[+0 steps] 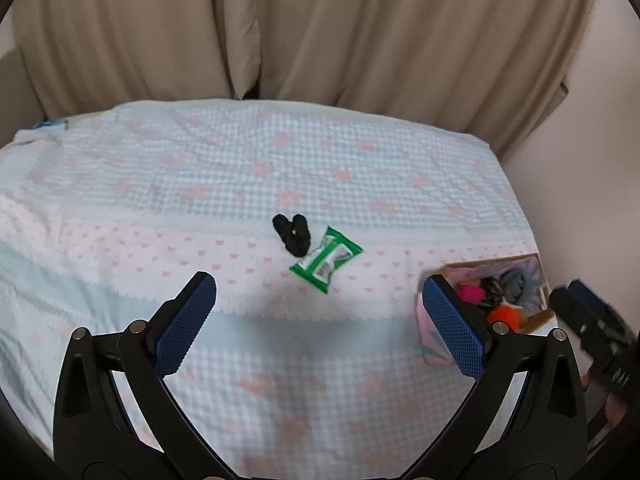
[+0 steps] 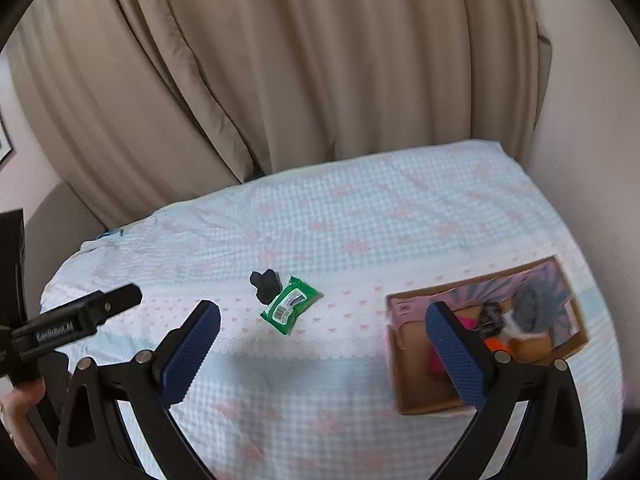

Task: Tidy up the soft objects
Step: 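Move both tools toward the green wipes pack and black item, then grasp the black item with the left tool while the right tool grasps the green wipes pack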

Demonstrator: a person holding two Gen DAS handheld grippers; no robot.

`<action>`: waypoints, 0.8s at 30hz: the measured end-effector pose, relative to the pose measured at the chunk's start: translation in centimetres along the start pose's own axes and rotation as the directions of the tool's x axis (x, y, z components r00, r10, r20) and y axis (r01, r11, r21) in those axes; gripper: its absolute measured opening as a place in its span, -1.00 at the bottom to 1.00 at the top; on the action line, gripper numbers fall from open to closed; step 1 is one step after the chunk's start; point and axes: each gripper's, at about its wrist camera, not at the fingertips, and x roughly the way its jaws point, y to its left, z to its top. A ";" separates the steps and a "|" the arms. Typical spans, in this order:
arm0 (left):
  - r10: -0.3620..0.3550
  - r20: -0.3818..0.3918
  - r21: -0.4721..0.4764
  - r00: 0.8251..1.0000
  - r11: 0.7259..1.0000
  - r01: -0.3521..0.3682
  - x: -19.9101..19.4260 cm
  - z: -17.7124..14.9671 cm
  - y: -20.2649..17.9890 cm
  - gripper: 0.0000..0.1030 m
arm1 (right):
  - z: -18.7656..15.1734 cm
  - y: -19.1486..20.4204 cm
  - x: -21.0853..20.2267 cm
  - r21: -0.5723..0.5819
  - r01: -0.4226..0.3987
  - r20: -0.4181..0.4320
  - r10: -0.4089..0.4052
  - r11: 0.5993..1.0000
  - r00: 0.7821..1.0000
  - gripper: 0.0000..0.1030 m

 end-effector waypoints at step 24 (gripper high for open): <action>-0.143 -0.241 0.027 0.960 0.988 0.154 32.0 1.4 5.2 0.74 | -7.0 3.5 28.5 0.079 0.025 -0.104 -0.016 0.997 0.994 0.90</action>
